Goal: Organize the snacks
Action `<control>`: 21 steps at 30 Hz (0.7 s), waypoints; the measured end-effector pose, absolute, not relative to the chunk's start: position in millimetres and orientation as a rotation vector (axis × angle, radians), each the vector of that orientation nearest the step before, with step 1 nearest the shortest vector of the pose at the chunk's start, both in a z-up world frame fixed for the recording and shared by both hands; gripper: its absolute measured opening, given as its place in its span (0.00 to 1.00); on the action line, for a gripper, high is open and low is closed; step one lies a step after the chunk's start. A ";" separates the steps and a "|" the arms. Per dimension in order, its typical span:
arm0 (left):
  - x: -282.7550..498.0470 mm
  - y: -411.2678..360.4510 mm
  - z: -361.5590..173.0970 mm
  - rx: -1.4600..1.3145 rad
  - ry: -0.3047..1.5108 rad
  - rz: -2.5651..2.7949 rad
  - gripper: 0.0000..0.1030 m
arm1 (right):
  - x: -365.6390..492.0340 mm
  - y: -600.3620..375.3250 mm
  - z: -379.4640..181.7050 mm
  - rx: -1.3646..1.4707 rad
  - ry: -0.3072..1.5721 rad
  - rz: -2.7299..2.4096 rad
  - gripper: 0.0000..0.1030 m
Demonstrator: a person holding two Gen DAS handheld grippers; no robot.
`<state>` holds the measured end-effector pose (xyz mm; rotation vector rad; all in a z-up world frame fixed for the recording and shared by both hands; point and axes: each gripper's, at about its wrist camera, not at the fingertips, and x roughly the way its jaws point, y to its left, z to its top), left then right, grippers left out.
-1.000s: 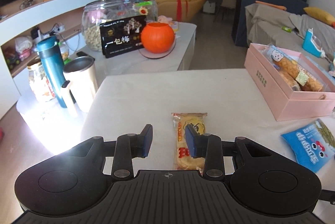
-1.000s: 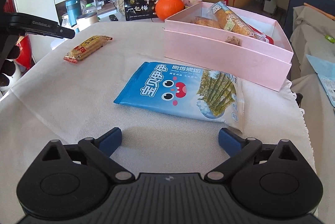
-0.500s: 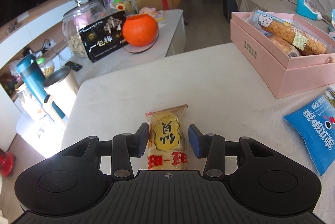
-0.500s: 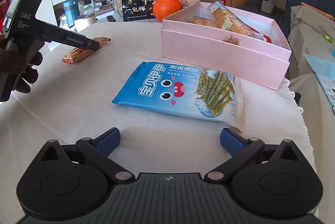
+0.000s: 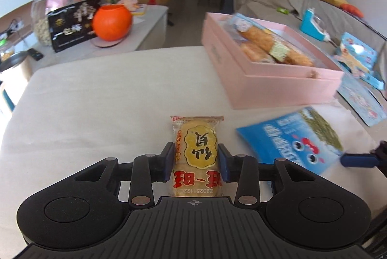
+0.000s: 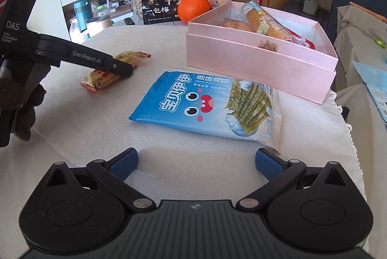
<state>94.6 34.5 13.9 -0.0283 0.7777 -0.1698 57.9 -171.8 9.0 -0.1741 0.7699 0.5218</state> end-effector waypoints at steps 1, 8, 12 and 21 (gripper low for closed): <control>93.0 23.9 13.6 -0.003 0.780 -0.188 0.41 | 57.9 -171.8 9.0 -0.175 0.771 0.523 1.00; 65.7 14.4 10.4 0.050 0.757 -0.155 0.40 | 67.8 -189.1 20.6 0.071 0.869 0.416 1.00; 49.3 38.5 7.5 -0.016 0.711 -0.081 0.40 | 88.3 -181.8 22.7 0.185 0.926 0.277 1.00; 40.7 38.0 2.9 -0.001 0.657 -0.068 0.40 | 143.6 -122.4 12.8 0.205 0.915 -0.163 1.00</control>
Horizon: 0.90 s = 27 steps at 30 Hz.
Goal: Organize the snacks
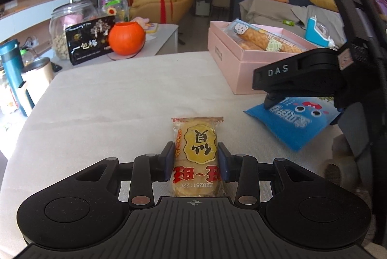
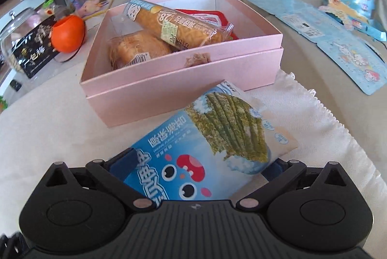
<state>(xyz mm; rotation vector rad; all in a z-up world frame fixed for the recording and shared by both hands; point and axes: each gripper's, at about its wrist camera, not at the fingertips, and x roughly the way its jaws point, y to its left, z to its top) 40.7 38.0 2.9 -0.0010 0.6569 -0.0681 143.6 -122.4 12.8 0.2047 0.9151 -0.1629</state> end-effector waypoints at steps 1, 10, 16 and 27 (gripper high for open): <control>40.0 37.6 2.4 0.000 0.654 -0.068 0.40 | 146.2 -119.6 11.6 0.217 0.901 -0.197 1.00; 38.0 38.0 1.9 -0.001 0.648 -0.066 0.40 | 166.3 -99.9 6.4 0.161 0.897 -0.315 1.00; 37.2 39.3 2.4 -0.009 0.648 -0.071 0.40 | 165.0 -113.9 8.4 0.081 0.920 -0.119 1.00; 36.1 45.3 3.3 -0.058 0.651 -0.092 0.40 | 106.0 -179.1 14.1 -0.119 0.908 0.310 1.00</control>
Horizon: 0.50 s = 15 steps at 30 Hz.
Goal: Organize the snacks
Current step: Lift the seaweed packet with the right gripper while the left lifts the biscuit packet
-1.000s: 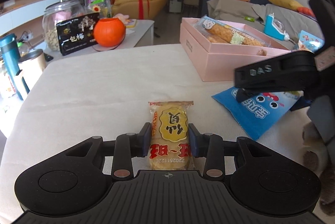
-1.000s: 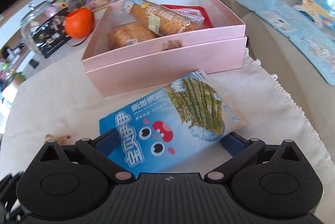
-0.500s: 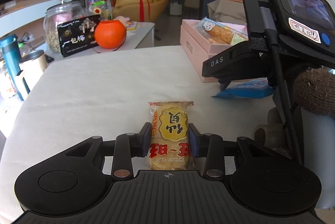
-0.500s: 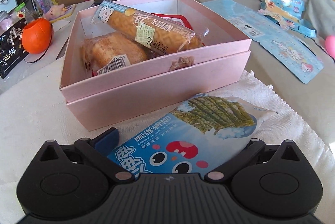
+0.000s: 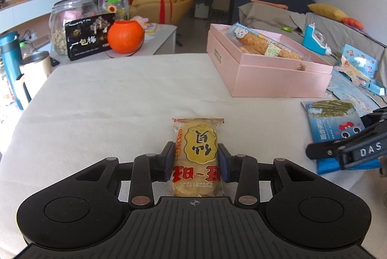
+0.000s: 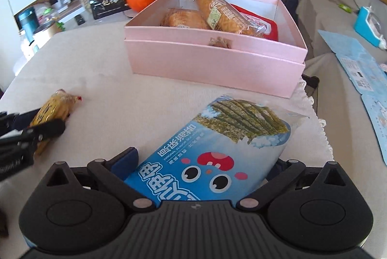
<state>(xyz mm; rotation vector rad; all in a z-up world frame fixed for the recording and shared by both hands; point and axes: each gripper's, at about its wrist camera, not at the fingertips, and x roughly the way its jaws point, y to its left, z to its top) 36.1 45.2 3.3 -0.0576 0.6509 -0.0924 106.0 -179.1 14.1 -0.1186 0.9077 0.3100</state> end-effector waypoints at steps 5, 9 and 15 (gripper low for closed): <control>31.9 39.9 3.2 -0.064 0.647 -0.099 0.40 | 87.2 -209.7 12.8 -0.149 0.873 0.366 1.00; 33.6 39.1 2.1 -0.059 0.644 -0.094 0.40 | 85.4 -213.3 16.5 -0.112 0.897 0.320 1.00; 31.7 37.6 1.4 -0.056 0.640 -0.094 0.40 | 112.0 -198.0 14.4 -0.052 0.925 0.171 1.00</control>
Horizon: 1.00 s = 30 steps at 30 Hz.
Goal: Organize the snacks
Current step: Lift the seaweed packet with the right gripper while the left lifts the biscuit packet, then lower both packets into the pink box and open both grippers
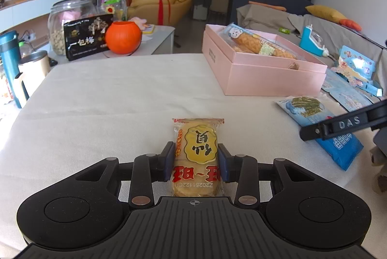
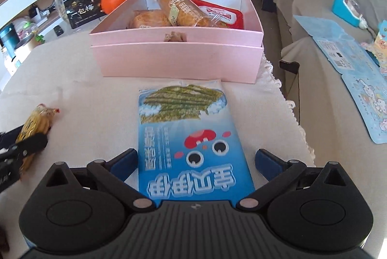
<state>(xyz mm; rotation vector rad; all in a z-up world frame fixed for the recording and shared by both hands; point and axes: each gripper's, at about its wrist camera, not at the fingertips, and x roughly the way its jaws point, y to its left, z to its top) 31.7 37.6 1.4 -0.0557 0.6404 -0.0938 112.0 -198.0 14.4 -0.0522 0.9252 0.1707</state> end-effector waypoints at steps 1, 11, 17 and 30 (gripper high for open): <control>31.7 37.7 1.4 -0.055 0.641 -0.093 0.40 | 120.4 -193.2 13.2 -0.062 0.918 0.165 1.00; 30.1 36.9 1.0 -0.053 0.640 -0.093 0.40 | 119.3 -202.5 27.1 -0.095 0.966 0.269 0.81; 31.0 37.5 1.6 -0.053 0.645 -0.101 0.40 | 70.1 -224.4 59.4 -0.093 0.932 0.333 0.78; 125.6 -7.8 140.4 -0.166 0.297 -0.371 0.45 | 68.3 -263.3 97.8 -0.071 0.789 0.343 0.78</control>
